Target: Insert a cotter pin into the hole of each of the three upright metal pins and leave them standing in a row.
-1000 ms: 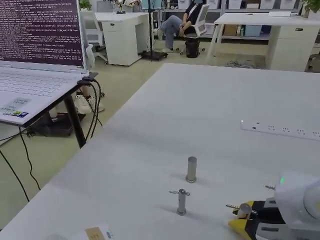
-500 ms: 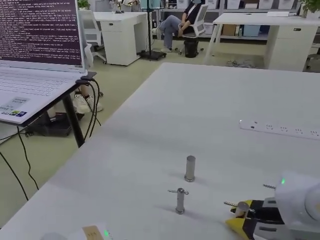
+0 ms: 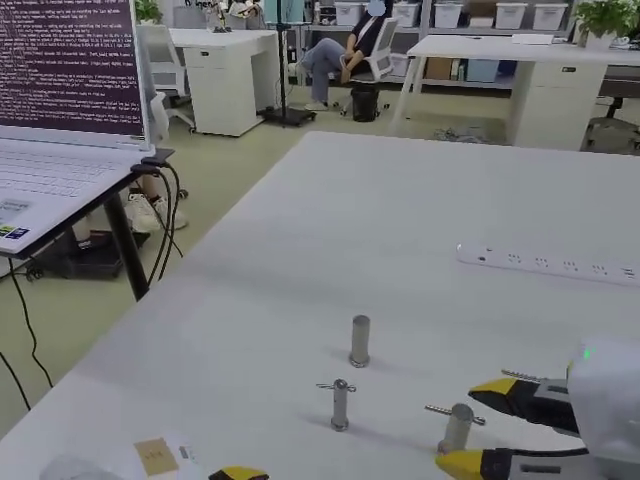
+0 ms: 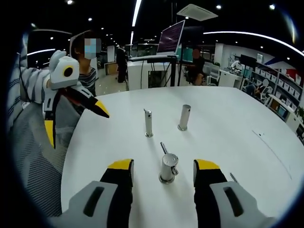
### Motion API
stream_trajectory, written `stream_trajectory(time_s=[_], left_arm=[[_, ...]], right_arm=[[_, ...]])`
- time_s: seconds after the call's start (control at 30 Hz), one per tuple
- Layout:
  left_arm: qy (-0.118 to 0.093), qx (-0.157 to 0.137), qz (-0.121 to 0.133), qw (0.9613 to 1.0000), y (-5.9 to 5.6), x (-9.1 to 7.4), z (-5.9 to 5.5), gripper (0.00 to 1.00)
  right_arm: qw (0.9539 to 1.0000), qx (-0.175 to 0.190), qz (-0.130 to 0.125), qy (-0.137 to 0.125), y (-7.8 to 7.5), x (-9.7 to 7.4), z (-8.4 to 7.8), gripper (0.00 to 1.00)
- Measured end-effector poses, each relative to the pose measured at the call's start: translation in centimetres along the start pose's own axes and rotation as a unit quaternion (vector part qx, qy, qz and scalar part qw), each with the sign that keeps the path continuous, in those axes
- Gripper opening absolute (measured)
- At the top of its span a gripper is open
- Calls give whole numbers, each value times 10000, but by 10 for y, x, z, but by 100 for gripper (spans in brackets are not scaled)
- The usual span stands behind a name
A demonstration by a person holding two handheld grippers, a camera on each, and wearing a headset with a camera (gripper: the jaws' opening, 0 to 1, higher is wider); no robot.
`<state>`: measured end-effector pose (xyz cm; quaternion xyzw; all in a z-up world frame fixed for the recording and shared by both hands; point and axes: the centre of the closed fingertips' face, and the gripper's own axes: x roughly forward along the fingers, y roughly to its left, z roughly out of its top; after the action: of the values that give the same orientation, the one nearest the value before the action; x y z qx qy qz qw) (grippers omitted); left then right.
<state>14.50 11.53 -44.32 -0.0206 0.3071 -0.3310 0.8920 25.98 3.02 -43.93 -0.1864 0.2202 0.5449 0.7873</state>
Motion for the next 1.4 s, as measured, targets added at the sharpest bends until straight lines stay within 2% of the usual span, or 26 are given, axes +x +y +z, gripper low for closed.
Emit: stream_trajectory(time_s=[0.13, 0.3, 0.4, 0.6, 0.7, 0.8, 0.87, 1.07, 1.2, 1.4], left_arm=[[-117, -32, 8, 9999, 2, 0, 7, 94], [-212, -77, 13, 9997, 5, -1, 13, 93], [-254, -105, 22, 9996, 6, -1, 16, 93], [-287, -146, 41, 9995, 9, -2, 19, 93], [-286, -152, 55, 9995, 11, -2, 19, 93], [-299, -162, 77, 9994, 13, -2, 20, 93], [-313, -173, 93, 9993, 14, -3, 21, 93], [-395, -224, 166, 9988, 21, -6, 25, 94], [-446, -226, 198, 9986, 28, -8, 32, 93], [-471, -157, 210, 9985, 41, -9, 45, 91]], right_arm=[[9997, 142, -173, -61, 0, -11, 4, 61], [9991, 325, -262, -58, 3, -25, 4, 71], [9976, 605, -324, -99, 5, -33, 4, 80], [9949, 890, -442, -147, 7, -47, 0, 83], [9885, 1367, -590, -282, 6, -53, 0, 89], [9853, 1444, -863, -286, 2, -58, -4, 94], [9817, 1667, -895, -239, 5, -61, -9, 97], [9761, 1939, -947, -267, 15, -66, -14, 98], [9730, 2066, -1006, -235, 19, -71, -18, 98], [9718, 2115, -1032, -171, 24, -73, -22, 98]])
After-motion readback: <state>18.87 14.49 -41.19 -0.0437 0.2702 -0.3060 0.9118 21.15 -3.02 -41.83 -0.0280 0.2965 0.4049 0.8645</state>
